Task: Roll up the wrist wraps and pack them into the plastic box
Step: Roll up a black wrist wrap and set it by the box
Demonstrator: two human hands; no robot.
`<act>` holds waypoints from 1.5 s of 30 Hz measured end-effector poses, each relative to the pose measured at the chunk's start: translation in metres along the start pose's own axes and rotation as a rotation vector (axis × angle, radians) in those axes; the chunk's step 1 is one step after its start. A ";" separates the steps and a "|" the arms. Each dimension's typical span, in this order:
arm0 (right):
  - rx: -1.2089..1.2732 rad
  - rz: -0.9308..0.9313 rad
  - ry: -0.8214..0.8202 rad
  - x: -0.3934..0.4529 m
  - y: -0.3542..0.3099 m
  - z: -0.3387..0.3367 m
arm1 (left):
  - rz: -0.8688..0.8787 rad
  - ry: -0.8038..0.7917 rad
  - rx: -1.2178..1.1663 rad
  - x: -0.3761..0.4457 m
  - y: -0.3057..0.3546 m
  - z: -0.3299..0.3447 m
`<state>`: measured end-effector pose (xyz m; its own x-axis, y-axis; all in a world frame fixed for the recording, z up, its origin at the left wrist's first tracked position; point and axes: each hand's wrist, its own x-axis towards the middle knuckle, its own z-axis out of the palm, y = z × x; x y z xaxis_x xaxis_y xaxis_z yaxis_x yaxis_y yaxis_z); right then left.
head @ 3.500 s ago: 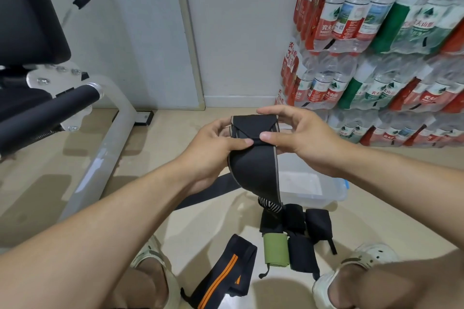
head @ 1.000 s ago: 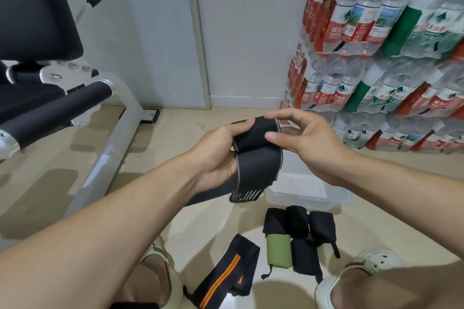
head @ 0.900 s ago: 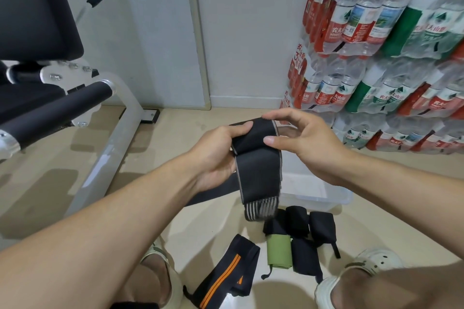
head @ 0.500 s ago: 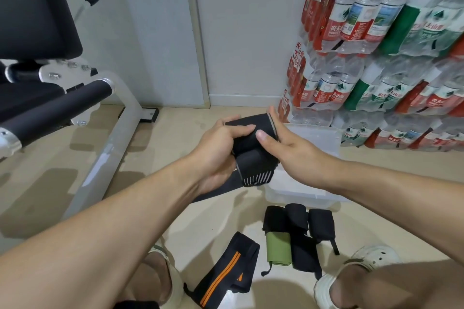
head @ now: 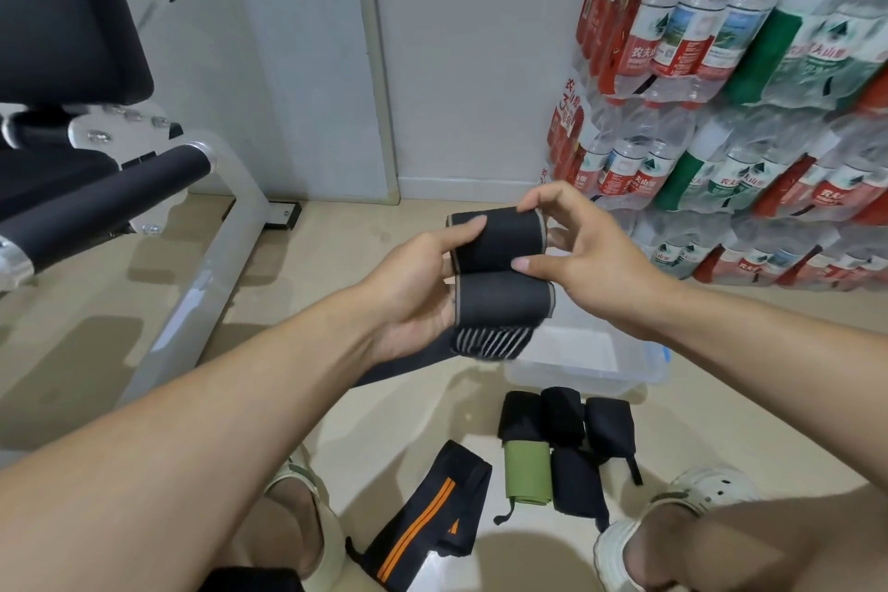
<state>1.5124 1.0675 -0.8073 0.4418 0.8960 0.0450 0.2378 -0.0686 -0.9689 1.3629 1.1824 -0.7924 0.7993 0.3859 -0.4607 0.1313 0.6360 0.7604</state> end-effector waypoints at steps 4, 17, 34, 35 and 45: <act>0.016 0.030 -0.047 0.002 0.003 -0.001 | 0.034 0.040 0.004 0.003 -0.001 -0.004; 0.276 0.214 -0.025 0.006 0.004 -0.007 | 0.106 0.060 0.126 0.008 -0.003 -0.007; 0.372 0.384 -0.083 0.002 0.003 -0.004 | 0.095 0.135 0.073 0.008 0.000 -0.006; 0.386 0.345 -0.066 0.002 0.004 -0.003 | 0.086 0.121 0.074 0.007 0.000 -0.005; 0.277 0.228 -0.123 -0.001 0.002 -0.002 | 0.104 0.097 0.064 0.009 -0.002 -0.009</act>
<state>1.5139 1.0662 -0.8088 0.3454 0.9185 -0.1924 -0.1048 -0.1660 -0.9805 1.3644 1.1908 -0.8018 0.7503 0.5123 -0.4179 0.0906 0.5466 0.8325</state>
